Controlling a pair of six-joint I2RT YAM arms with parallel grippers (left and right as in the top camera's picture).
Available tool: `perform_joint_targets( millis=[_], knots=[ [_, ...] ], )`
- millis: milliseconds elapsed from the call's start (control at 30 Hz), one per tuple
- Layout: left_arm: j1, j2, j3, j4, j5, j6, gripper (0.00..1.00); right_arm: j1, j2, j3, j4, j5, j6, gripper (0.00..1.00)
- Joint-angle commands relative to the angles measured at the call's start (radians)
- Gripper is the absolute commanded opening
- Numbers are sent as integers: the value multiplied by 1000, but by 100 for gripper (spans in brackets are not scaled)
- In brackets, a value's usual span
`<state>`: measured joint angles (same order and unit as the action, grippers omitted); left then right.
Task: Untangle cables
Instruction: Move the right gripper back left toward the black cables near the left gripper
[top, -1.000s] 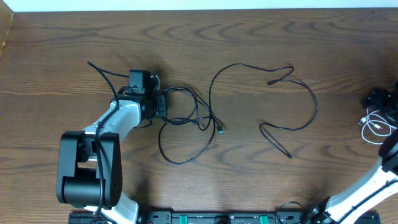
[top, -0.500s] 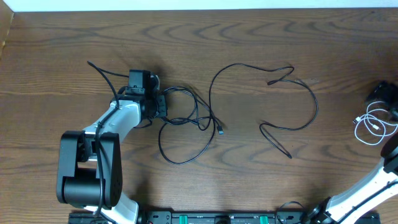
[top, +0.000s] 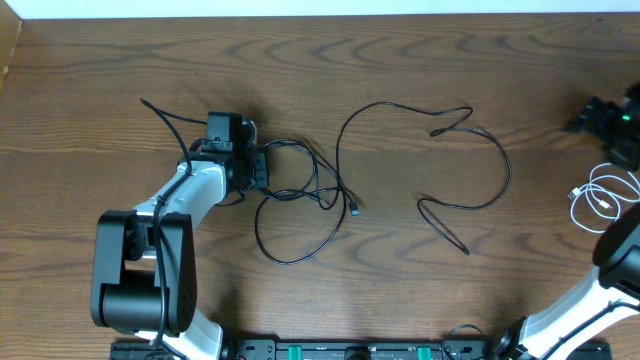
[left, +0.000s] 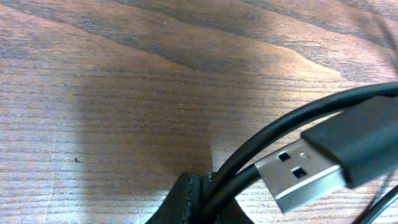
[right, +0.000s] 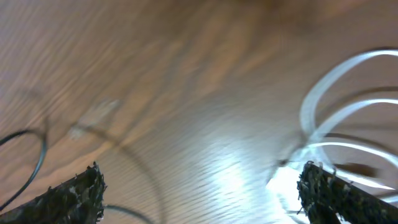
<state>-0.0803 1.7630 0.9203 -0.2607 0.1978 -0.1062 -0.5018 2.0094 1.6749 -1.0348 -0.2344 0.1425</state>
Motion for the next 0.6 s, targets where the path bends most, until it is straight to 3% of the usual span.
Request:
perform_joint_targets(
  millis=[0,167,333,567],
  knots=[
    [2,2,-6,2,22,-4,8,84,-10,9,-26,-34,6,98],
    [2,0,-4,17,125,-4,8,204,-10,-29,-59,-34,6,99],
    [2,0,-4,16,131,-4,8,328,-10,-143,-25,-34,6,99],
    [2,0,-4,17,131,-4,8,504,-8,-405,209,-34,7,99]
  ],
)
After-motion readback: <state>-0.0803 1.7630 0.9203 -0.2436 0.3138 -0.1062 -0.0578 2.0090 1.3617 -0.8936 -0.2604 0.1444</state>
